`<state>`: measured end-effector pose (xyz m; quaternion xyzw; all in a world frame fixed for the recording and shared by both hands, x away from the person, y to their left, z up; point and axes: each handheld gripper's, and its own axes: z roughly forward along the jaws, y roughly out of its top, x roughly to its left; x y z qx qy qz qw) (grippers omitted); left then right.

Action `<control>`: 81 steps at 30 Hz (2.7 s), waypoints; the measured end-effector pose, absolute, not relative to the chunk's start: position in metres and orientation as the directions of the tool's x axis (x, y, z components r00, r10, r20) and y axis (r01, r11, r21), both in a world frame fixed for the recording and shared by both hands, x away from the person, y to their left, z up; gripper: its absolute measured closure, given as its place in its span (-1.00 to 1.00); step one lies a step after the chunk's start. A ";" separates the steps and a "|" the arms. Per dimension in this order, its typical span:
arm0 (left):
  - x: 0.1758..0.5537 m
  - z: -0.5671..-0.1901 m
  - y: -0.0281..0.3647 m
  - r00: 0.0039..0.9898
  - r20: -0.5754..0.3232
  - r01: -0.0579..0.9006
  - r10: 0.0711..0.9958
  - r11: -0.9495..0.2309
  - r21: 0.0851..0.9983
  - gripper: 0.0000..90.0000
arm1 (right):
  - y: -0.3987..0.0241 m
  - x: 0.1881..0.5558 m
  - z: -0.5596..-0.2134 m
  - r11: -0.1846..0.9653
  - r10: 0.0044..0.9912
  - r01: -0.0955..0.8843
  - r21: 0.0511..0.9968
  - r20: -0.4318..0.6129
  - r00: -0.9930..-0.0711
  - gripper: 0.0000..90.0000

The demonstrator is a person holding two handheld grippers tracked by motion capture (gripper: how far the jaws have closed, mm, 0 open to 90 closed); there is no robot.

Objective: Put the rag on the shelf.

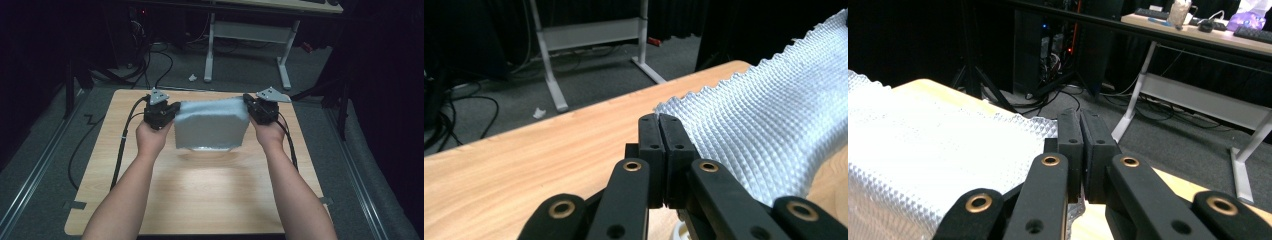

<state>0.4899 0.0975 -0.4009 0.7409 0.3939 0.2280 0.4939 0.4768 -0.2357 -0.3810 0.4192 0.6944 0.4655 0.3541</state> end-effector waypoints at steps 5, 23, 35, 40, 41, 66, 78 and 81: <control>0.488 -0.411 0.098 0.592 -0.090 0.388 0.801 -0.185 0.903 0.97 | -0.239 0.473 -0.393 0.220 0.909 0.271 0.937 -0.096 -0.405 0.98; 0.474 -0.443 0.099 0.626 -0.131 0.424 0.769 -0.194 0.885 0.97 | -0.235 0.458 -0.428 0.241 0.894 0.301 0.923 -0.090 -0.438 0.98; 0.470 -0.470 0.101 0.625 -0.172 0.471 0.762 -0.192 0.861 0.97 | -0.234 0.456 -0.453 0.245 0.900 0.339 0.908 -0.084 -0.427 0.98; 0.470 -0.477 0.102 0.619 -0.184 0.483 0.764 -0.185 0.856 0.96 | -0.235 0.454 -0.465 0.244 0.906 0.364 0.899 -0.077 -0.417 0.98; 0.470 -0.478 0.102 0.620 -0.188 0.484 0.762 -0.182 0.856 0.95 | -0.235 0.454 -0.467 0.243 0.906 0.367 0.898 -0.075 -0.416 0.98; 0.466 -0.462 0.126 0.559 -0.155 0.450 0.815 -0.141 0.882 0.52 | -0.257 0.448 -0.455 0.200 0.923 0.348 0.916 -0.057 -0.381 0.71; 0.464 -0.456 0.144 0.526 -0.135 0.438 0.840 -0.131 0.890 0.45 | -0.266 0.446 -0.450 0.204 0.931 0.343 0.917 -0.073 -0.359 0.68; 0.462 -0.456 0.150 0.518 -0.127 0.437 0.846 -0.134 0.889 0.45 | -0.268 0.443 -0.448 0.209 0.929 0.341 0.916 -0.078 -0.361 0.64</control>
